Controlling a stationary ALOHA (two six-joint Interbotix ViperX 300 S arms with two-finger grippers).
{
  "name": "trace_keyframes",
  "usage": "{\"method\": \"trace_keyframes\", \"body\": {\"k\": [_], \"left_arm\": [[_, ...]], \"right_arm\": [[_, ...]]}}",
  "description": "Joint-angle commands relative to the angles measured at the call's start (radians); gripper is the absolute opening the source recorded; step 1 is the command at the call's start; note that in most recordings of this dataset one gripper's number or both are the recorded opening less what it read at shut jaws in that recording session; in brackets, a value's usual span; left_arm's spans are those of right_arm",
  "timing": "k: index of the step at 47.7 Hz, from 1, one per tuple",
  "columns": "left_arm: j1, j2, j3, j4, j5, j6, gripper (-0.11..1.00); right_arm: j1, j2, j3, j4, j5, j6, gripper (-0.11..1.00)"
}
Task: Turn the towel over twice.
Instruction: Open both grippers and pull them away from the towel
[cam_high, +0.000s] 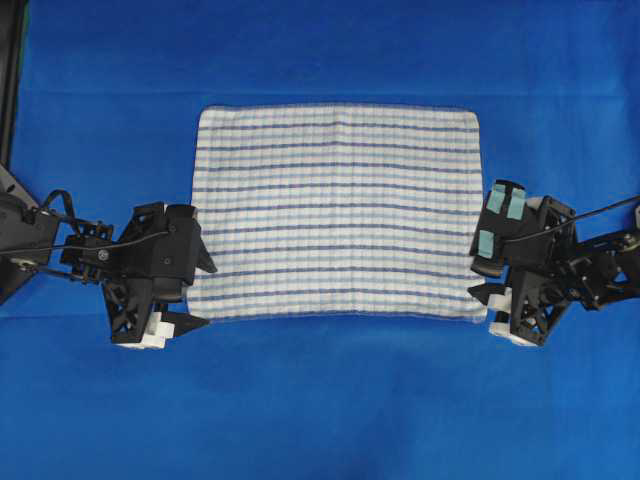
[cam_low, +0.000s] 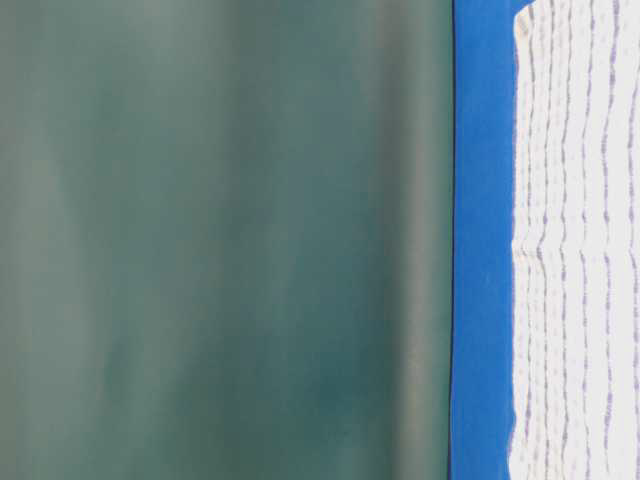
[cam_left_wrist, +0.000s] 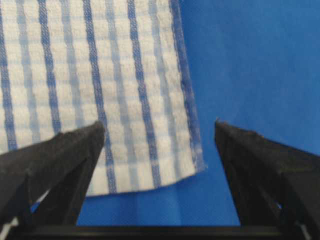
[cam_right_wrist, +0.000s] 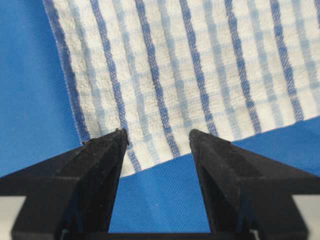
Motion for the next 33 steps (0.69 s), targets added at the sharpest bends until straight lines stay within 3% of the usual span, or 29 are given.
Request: {"method": "trace_keyframes", "body": {"k": [1, 10, 33], "left_arm": [[-0.003, -0.044, -0.017, -0.002, 0.005, -0.002, 0.92], [0.014, -0.137, -0.023, -0.002, 0.014, 0.002, 0.9], [0.158, -0.42, -0.012, 0.0, 0.067, 0.011, 0.89]], "right_arm": [[0.005, -0.041, -0.023, -0.02, 0.008, -0.002, 0.59], [0.005, -0.13, -0.029, -0.092, 0.046, -0.002, 0.59], [0.003, -0.476, -0.012, -0.298, 0.184, -0.018, 0.59]]}}
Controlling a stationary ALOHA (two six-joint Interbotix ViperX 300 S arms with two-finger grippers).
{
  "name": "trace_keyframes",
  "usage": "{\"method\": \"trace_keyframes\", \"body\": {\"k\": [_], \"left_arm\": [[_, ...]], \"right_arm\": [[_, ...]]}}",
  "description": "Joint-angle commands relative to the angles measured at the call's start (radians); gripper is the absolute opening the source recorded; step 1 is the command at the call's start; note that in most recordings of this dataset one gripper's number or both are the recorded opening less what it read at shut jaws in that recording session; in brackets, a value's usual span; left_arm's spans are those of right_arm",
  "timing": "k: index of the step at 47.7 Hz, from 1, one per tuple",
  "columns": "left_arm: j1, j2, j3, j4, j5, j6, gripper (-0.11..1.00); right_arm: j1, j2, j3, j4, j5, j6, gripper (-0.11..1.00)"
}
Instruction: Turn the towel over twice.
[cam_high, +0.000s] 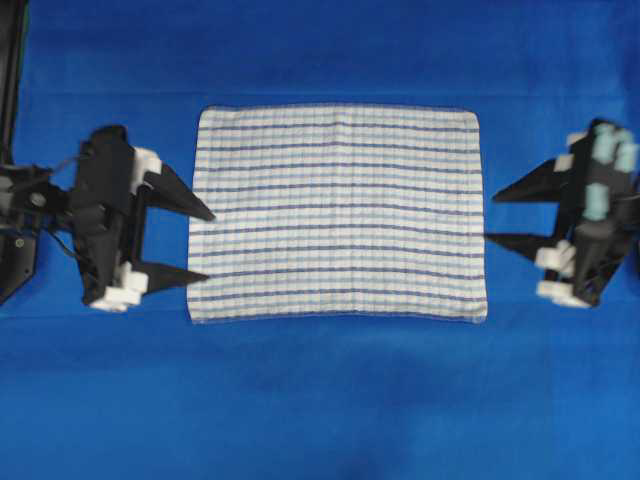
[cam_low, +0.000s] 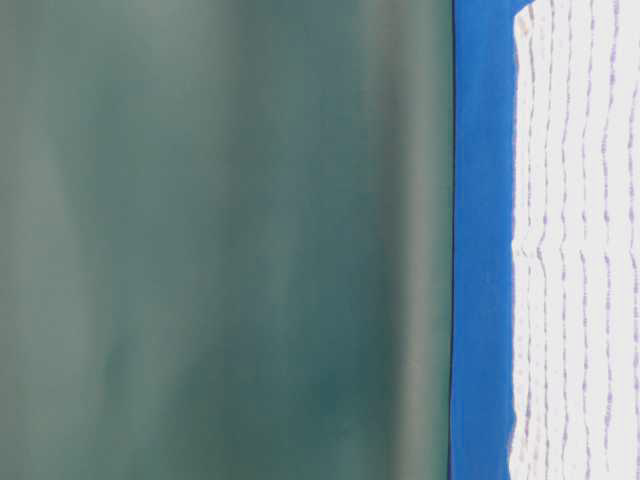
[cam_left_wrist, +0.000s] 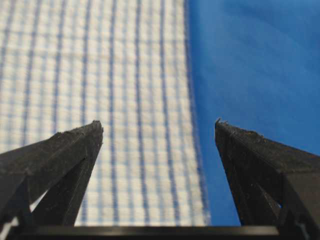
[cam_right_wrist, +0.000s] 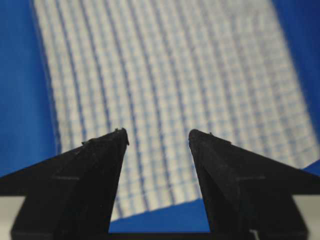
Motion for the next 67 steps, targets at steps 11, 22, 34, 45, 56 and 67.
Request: {"method": "trace_keyframes", "body": {"k": [11, 22, 34, 45, 56, 67], "left_arm": [[0.066, -0.219, 0.002, 0.002, 0.104, 0.044, 0.89], [0.114, -0.419, 0.035, 0.002, 0.224, 0.083, 0.89], [0.178, -0.623, 0.156, 0.002, 0.265, 0.078, 0.89], [0.186, -0.756, 0.262, 0.0, 0.279, 0.066, 0.89], [0.186, -0.761, 0.307, -0.002, 0.276, 0.064, 0.88], [0.186, -0.772, 0.319, -0.002, 0.27, 0.064, 0.88]], "right_arm": [[0.003, -0.222, 0.0, -0.054, 0.057, -0.086, 0.59], [0.003, -0.348, 0.029, -0.054, 0.118, -0.13, 0.58], [0.003, -0.503, 0.155, -0.055, 0.123, -0.117, 0.58], [0.002, -0.572, 0.253, -0.055, 0.1, -0.081, 0.58], [-0.02, -0.598, 0.367, -0.071, 0.005, 0.02, 0.58], [-0.038, -0.597, 0.39, -0.097, -0.031, 0.057, 0.58]]}}
